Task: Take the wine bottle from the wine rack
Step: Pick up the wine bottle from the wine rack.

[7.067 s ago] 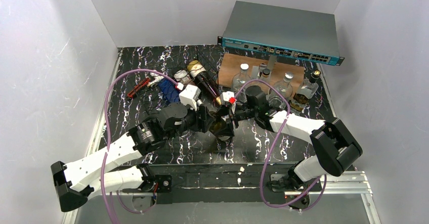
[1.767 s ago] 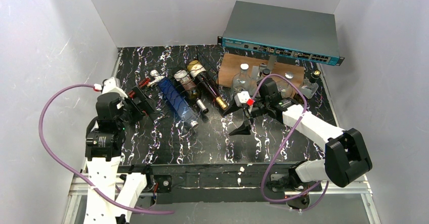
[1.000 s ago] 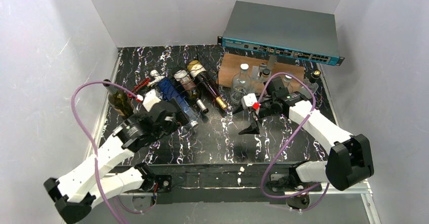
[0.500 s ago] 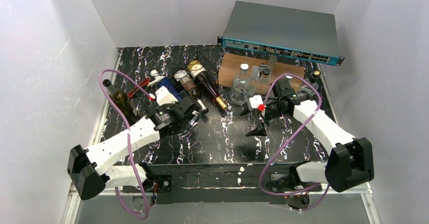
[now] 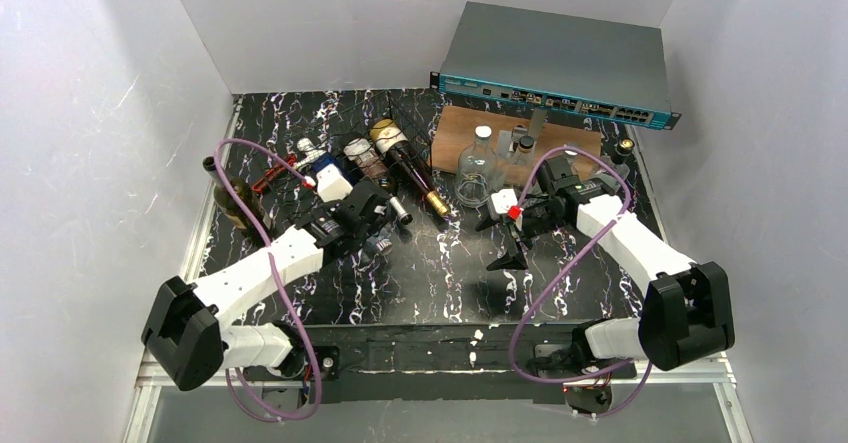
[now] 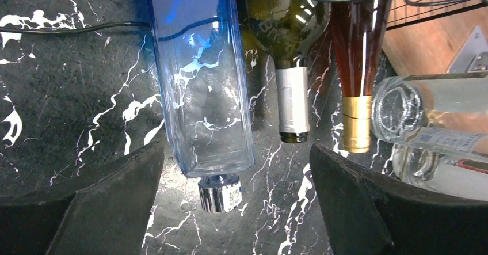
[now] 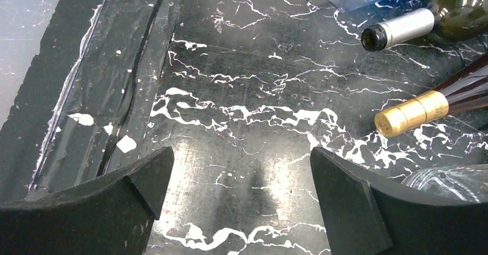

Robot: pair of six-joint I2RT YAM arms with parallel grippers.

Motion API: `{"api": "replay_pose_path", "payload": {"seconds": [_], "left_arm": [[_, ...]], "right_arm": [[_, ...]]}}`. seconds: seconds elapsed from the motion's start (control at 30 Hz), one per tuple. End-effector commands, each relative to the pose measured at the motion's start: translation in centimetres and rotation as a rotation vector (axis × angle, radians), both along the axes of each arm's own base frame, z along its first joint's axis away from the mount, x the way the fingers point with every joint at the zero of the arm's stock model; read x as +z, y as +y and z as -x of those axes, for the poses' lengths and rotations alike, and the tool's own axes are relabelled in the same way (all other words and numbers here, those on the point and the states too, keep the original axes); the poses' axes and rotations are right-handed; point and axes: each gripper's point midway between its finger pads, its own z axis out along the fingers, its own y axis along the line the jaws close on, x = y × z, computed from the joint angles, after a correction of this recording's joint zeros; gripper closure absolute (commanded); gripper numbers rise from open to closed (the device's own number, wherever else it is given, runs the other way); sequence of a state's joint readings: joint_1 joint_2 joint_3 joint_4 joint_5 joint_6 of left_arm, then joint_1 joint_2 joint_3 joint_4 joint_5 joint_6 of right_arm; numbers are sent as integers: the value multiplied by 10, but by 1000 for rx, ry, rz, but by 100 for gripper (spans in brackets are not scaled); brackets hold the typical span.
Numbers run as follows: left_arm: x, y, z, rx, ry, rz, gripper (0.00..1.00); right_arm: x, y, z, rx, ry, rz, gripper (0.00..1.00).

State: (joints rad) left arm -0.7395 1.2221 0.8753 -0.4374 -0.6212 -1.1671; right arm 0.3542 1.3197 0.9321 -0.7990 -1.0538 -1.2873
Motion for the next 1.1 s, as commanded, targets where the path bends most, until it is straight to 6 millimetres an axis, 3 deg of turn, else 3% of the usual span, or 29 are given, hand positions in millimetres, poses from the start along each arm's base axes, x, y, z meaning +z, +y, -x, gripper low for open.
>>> {"api": "replay_pose_path", "payload": {"seconds": [0.0,0.63,1.07], "left_arm": [[-16,-1,-7,-45,44,-14,3],[-63,12,-24,-30,115,-46,8],[-75,19,-31,-16,66,-27,19]], "right_arm": [[-9,-2,0,0,13,8,2],[-20,-6,-10,-51,50,11,2],[-25,-10,-16,-84,66,16,2]]}}
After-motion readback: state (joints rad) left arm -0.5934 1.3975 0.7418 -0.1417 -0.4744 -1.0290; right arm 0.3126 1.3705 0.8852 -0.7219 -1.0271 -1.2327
